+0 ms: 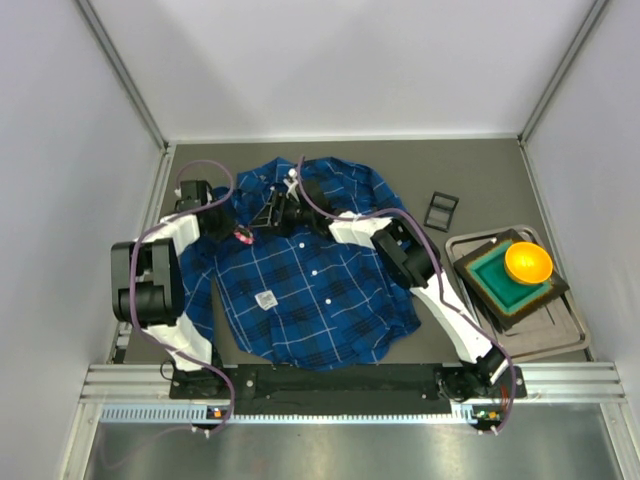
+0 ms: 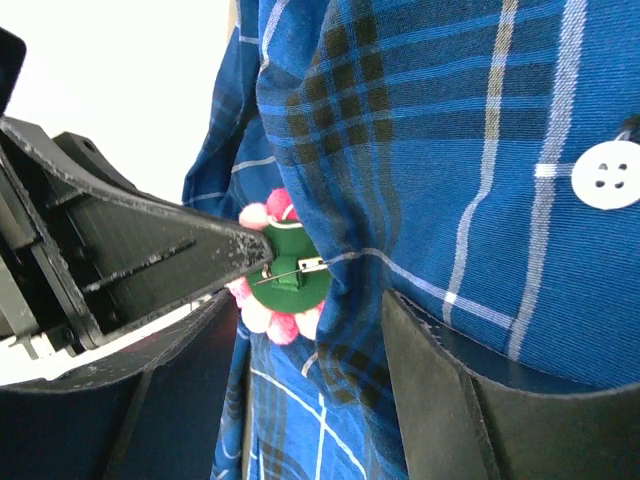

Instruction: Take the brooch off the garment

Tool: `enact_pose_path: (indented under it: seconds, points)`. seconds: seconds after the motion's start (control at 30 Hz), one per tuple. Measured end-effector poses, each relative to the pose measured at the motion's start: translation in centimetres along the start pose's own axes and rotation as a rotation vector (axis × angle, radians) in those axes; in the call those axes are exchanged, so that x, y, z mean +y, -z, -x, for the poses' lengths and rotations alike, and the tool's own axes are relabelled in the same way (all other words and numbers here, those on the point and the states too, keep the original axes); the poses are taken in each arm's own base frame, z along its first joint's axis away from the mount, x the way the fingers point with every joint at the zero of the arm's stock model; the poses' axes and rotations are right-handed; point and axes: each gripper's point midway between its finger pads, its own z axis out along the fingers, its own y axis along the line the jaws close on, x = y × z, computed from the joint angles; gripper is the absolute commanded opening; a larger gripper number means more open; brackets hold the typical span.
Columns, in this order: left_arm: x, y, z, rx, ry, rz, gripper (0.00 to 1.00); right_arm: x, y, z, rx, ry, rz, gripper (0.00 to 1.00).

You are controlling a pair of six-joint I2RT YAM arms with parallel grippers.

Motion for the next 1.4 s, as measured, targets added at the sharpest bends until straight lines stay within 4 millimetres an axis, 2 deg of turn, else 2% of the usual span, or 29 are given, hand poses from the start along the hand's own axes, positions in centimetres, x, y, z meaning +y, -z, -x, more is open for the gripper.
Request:
enact_pose_path:
  seconds: [0.27, 0.57, 0.73, 0.93, 1.23, 1.4]
  points:
    - [-0.1, -0.5, 0.7, 0.039, -0.095, 0.189, 0.0, -0.8, 0.6, 1.0, -0.032, 0.027, -0.081, 0.6]
    - [-2.7, -0.7, 0.3, -0.031, -0.354, 0.457, 0.0, -1.3, 0.6, 2.1, -0.08, 0.034, -0.134, 0.59]
    - [-3.2, -0.7, 0.6, -0.1, -0.519, 0.641, 0.0, -1.5, 0.8, 2.5, -0.104, 0.034, -0.159, 0.59]
    - [-3.3, 0.4, 2.1, -0.226, -0.682, 0.842, 0.0, -2.1, 1.4, 3.3, -0.138, 0.014, -0.206, 0.59]
    - [-3.3, 0.2, 3.3, -0.271, -0.763, 0.905, 0.0, -2.4, 1.8, 3.6, -0.145, -0.02, -0.216, 0.59]
    - [-2.6, 0.3, 3.4, -0.254, -0.796, 0.935, 0.0, -2.4, 1.9, 3.8, -0.149, -0.032, -0.217, 0.59]
